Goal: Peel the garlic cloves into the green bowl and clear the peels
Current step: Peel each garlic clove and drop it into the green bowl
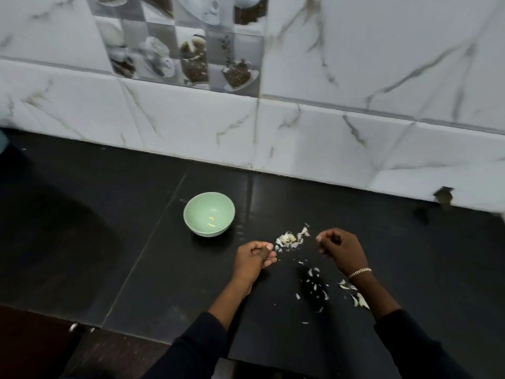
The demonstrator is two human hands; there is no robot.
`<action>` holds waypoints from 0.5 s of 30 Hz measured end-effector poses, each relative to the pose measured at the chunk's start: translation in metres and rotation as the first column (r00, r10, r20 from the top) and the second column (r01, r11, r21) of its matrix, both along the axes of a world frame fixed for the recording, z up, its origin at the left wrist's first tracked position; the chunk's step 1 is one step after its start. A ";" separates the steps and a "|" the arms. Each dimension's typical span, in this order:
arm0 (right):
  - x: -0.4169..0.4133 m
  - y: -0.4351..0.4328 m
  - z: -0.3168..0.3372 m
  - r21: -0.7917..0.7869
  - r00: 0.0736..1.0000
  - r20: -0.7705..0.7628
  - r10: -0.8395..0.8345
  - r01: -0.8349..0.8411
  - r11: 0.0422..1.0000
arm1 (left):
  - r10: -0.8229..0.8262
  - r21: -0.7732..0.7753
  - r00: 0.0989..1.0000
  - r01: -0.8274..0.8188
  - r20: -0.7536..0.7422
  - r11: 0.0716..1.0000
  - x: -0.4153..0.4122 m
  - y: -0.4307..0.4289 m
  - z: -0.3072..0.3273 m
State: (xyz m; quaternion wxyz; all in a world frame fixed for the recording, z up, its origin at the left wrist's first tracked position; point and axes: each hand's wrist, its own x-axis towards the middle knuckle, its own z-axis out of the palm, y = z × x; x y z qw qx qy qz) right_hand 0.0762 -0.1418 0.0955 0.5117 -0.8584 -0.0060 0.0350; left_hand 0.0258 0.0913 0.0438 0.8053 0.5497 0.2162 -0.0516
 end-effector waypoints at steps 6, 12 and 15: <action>-0.043 -0.078 -0.018 -0.041 0.979 -0.050 -0.198 0.196 0.980 | -0.190 0.038 0.982 0.189 0.006 0.981 0.007 -0.073 -0.004; -0.067 -0.116 -0.046 -0.205 0.965 -0.075 -0.250 0.231 0.951 | -0.356 0.228 0.933 0.336 0.049 0.914 0.010 -0.137 -0.004; -0.073 -0.116 -0.056 -0.366 0.982 -0.050 -0.181 0.151 0.918 | -0.403 0.367 0.914 0.364 0.033 0.856 0.009 -0.152 -0.007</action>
